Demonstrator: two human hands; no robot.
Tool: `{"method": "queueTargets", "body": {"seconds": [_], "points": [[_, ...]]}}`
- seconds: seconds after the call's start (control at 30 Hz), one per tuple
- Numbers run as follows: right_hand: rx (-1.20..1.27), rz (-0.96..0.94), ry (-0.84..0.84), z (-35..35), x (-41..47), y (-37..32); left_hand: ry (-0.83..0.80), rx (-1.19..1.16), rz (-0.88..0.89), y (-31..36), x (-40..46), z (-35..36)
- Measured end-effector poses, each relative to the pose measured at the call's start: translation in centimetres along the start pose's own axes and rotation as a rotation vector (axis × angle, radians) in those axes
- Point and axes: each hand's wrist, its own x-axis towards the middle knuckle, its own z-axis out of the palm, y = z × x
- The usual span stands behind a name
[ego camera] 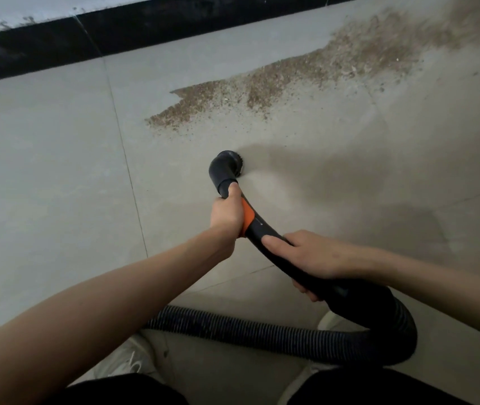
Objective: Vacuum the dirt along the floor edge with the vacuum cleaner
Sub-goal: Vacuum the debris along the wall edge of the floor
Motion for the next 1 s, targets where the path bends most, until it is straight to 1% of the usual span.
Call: {"method": "queueTargets", "body": {"seconds": [0.17,0.33,0.43,0.7,0.87,1.0], "points": [[0.054,0.02,0.067,-0.4,-0.9,1.7,-0.094,0.055,0.008,-0.1,-0.2,2.3],[0.092,-0.006,0.115,-0.2,-0.4,0.8,-0.126,0.068,0.024,1.2,0.2,2.3],[0.046,-0.046,0.098,0.5,1.0,-0.9,-0.077,0.032,0.037,1.7,1.1,0.1],[-0.182,-0.125,0.01,2.7,4.7,-6.3,0.087,-0.029,0.059,2.3,3.3,-7.1],[-0.303,-0.166,0.007,2.6,6.5,-10.8,0.201,-0.136,0.049,4.2,4.9,-10.5],[-0.402,-0.177,0.026,2.7,7.8,-13.2,0.223,-0.197,0.064,5.2,5.9,-12.4]]}}
